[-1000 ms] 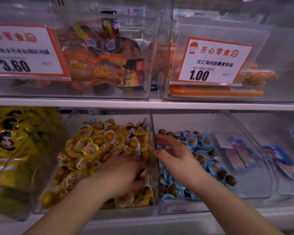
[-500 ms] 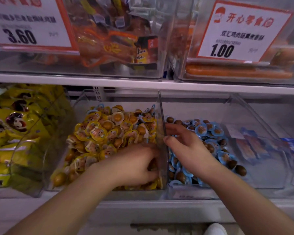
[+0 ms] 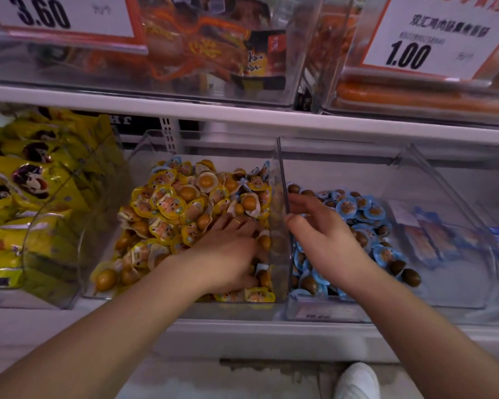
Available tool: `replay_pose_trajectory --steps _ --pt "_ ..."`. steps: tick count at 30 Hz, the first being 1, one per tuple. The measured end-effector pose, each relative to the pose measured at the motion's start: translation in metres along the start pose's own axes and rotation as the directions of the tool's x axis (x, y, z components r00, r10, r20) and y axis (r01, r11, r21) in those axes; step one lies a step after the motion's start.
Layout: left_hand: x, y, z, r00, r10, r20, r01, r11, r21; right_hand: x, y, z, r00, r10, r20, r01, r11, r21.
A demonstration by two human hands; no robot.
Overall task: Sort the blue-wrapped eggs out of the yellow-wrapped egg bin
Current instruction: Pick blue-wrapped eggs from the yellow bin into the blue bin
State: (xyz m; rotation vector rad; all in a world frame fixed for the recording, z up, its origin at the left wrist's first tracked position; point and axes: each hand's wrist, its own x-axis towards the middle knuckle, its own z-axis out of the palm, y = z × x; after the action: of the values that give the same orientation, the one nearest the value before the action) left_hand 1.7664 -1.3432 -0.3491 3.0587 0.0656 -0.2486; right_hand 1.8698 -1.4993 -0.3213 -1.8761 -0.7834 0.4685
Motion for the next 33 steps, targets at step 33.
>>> replay_pose_trajectory --steps 33 --pt "0.0 0.015 -0.018 0.958 0.071 0.279 0.003 0.967 -0.254 -0.015 -0.012 -0.026 0.921 -0.247 -0.301 0.247 0.968 -0.036"
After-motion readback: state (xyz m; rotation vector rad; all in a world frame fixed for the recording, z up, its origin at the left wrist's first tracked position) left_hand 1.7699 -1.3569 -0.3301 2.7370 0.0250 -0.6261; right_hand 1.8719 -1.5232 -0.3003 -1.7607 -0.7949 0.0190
